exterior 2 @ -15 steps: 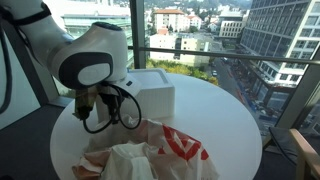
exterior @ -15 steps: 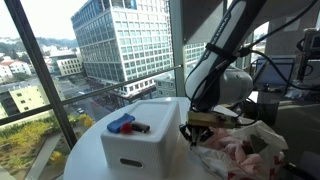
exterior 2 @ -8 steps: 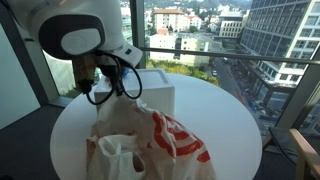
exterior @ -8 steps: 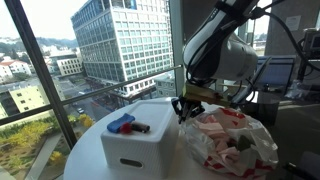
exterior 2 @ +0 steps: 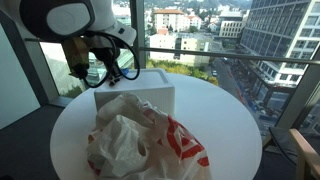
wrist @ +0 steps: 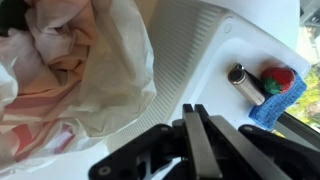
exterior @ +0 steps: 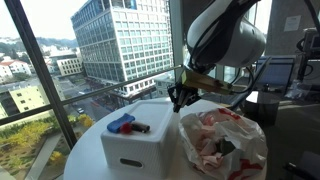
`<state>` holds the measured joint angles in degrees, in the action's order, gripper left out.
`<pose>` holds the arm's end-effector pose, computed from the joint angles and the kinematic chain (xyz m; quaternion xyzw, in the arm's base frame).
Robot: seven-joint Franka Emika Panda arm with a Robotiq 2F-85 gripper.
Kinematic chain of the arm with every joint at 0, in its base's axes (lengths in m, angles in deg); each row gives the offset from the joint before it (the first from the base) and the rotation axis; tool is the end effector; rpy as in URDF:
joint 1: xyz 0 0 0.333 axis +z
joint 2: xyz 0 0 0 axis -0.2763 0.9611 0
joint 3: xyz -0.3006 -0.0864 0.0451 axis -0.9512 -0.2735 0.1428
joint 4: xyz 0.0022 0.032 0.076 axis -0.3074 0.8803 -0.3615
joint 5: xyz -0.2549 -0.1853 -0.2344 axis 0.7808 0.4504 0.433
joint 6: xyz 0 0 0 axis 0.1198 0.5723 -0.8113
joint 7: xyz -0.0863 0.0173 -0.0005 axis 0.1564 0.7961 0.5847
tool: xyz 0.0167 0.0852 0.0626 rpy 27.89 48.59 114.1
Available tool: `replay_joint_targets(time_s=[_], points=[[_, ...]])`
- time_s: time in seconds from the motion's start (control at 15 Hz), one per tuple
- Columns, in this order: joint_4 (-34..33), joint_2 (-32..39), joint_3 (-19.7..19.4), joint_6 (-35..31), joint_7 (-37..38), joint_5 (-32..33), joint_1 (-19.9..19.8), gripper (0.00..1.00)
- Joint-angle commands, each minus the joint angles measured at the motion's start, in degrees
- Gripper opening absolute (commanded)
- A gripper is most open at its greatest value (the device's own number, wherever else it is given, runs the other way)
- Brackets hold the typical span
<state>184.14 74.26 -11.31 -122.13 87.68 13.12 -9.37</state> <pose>0.4573 0.1101 0.3506 -0.9428 0.2394 -0.1677 0.1600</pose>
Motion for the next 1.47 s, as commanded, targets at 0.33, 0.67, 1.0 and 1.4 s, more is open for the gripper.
replay_joint_targets(time_s=[0.33,0.67,1.0,1.4], points=[[-3.93,1.16,1.63,0.32,0.39,11.16,1.9,0.69],[-14.65,9.74,2.44,5.35,3.69,25.94,0.86,1.0],[-26.59,20.61,-0.04,12.79,4.19,35.73,4.66,1.0],[-36.5,30.11,-2.0,19.31,1.54,36.8,9.5,1.0]])
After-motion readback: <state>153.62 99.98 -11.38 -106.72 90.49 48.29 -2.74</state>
